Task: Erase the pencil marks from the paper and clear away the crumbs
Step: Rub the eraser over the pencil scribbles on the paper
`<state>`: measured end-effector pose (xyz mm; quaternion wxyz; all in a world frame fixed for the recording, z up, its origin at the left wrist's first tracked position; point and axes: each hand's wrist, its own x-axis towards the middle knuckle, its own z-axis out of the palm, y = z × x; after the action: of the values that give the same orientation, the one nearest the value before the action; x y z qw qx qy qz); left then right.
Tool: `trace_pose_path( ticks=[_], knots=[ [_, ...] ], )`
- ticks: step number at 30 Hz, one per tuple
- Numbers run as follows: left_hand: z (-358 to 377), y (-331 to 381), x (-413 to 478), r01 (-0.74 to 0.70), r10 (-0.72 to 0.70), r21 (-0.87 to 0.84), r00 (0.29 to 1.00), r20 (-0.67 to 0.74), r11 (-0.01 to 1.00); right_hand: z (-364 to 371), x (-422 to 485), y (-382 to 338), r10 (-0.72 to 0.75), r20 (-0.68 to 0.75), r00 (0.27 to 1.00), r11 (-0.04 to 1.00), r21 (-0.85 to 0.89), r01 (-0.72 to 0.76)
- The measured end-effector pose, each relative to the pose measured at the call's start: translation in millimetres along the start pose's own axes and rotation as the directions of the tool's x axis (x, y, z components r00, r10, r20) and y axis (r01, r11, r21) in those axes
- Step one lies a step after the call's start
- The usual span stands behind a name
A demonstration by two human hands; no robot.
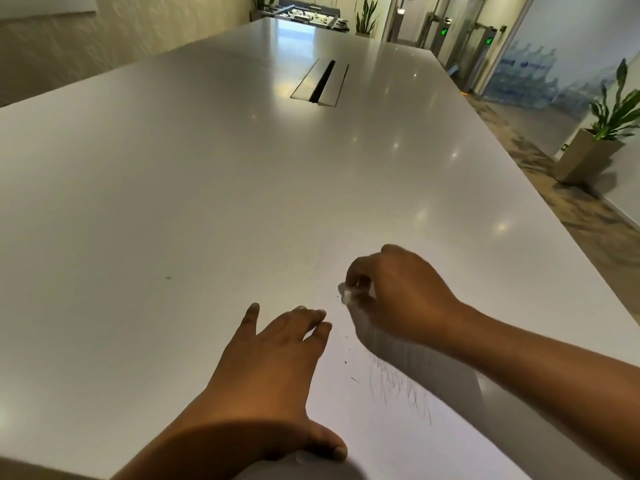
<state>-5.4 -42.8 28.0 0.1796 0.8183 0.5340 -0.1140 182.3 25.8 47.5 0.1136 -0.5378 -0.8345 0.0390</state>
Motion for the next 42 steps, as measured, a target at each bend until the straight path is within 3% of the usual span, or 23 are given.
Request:
trace_pose_path(
  ticks=[4,8,10,14,17,20,26,30,33,38,42],
  knots=[
    [0.4,-1.4,-2.1,-0.017,0.016,-0.029,1.0,-0.018,0.999,2.2,-27.0,-22.3,-0.113,0.094,0.989,0.992,0.073,0.106],
    [0.1,-0.6,-2.7,-0.011,0.011,-0.009,1.0,-0.025,1.0,3.8,-3.6,-0.9,-0.004,-0.011,1.0,1.0,-0.025,0.004],
    [0.3,-0.4,-2.6,-0.01,0.01,-0.011,1.0,-0.026,1.0,0.5,-3.7,-1.1,0.003,0.04,0.999,1.0,0.025,-0.004],
    [1.6,-1.4,-3.1,-0.027,0.025,-0.034,0.998,-0.051,0.999,1.2,-30.7,-25.5,-0.117,0.132,0.984,0.992,0.062,0.11],
    [1.1,-1.1,-2.7,-0.015,0.014,-0.01,0.999,-0.035,1.0,6.8,-9.2,-4.4,-0.005,0.018,1.0,0.999,-0.052,0.006],
    [0.5,0.2,-2.4,0.005,-0.005,-0.003,1.0,-0.014,1.0,1.2,7.3,7.8,0.089,0.037,0.995,0.996,-0.034,-0.088],
    [-1.1,1.6,-4.1,0.009,-0.01,-0.025,1.0,-0.026,1.0,-1.4,-21.1,-15.3,0.013,0.098,0.995,0.999,-0.04,-0.009],
    [-1.1,3.1,-5.2,0.02,-0.02,0.001,0.999,-0.034,1.0,0.5,7.7,7.5,0.157,0.025,0.987,0.983,-0.099,-0.153],
    [-0.5,1.8,-6.0,0.003,-0.002,0.011,0.999,-0.042,1.0,-6.9,23.3,14.8,0.223,0.059,0.973,0.973,-0.077,-0.218],
    [0.4,1.4,-5.6,-0.009,0.01,0.019,0.999,-0.053,1.0,-8.0,26.9,2.9,0.2,0.126,0.972,0.974,0.083,-0.211],
    [-0.9,1.1,-4.1,-0.014,0.016,0.04,0.999,-0.048,0.999,3.1,36.1,3.0,0.226,0.133,0.965,0.973,0.026,-0.231]
  ],
)
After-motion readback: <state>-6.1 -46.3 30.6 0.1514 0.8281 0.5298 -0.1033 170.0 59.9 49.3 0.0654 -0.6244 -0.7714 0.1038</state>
